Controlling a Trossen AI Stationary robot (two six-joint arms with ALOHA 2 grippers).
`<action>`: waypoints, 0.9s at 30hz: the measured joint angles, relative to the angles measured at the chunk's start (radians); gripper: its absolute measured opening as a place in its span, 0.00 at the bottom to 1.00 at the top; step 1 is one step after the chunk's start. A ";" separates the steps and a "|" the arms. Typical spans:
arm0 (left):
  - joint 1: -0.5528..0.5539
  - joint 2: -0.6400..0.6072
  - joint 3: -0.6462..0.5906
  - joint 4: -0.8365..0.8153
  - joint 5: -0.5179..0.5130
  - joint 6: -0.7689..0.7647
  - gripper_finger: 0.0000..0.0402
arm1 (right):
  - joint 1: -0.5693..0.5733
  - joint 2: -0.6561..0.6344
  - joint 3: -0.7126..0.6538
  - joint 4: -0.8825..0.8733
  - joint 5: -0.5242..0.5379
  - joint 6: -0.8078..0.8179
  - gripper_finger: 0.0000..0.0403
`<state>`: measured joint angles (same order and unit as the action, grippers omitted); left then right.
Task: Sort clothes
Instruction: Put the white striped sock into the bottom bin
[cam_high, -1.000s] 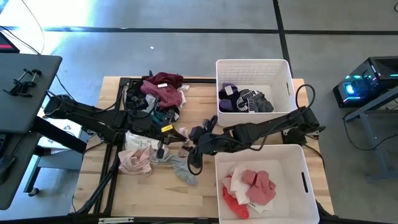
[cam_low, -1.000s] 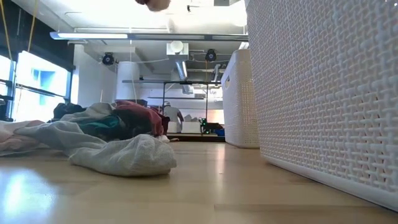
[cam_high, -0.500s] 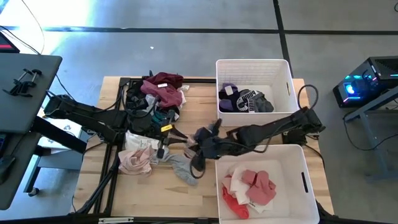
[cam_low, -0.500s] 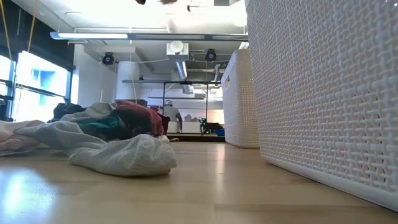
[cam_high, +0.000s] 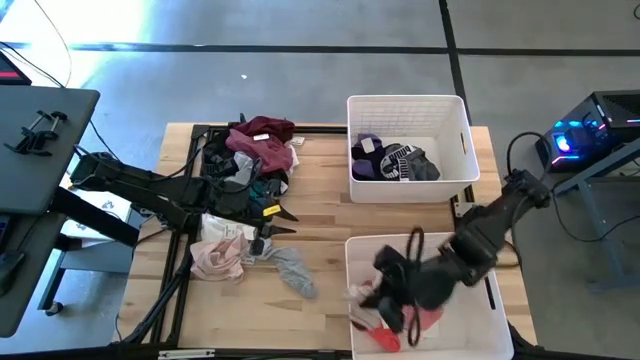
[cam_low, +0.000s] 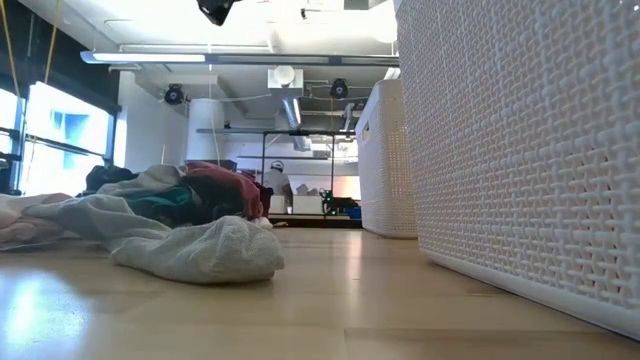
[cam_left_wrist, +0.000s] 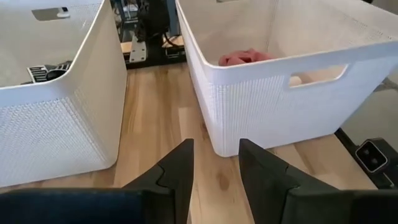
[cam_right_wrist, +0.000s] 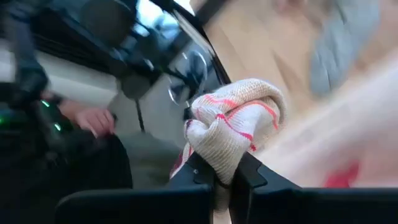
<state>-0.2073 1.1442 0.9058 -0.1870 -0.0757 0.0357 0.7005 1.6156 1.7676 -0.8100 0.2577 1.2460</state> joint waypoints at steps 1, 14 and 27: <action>0.000 0.000 0.000 -0.003 0.000 0.000 0.29 | 0.023 0.004 0.000 -0.035 0.000 0.048 0.01; 0.000 0.000 0.000 -0.011 -0.016 -0.006 0.29 | 0.111 0.138 -0.002 -0.436 -0.054 0.425 0.01; -0.001 0.000 0.000 -0.010 -0.018 -0.051 0.29 | 0.064 0.201 -0.002 -0.537 -0.136 0.587 0.27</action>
<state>-0.2079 1.1442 0.9058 -0.1974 -0.0940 -0.0158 0.7645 1.8166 1.7657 -1.3474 0.1220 1.8332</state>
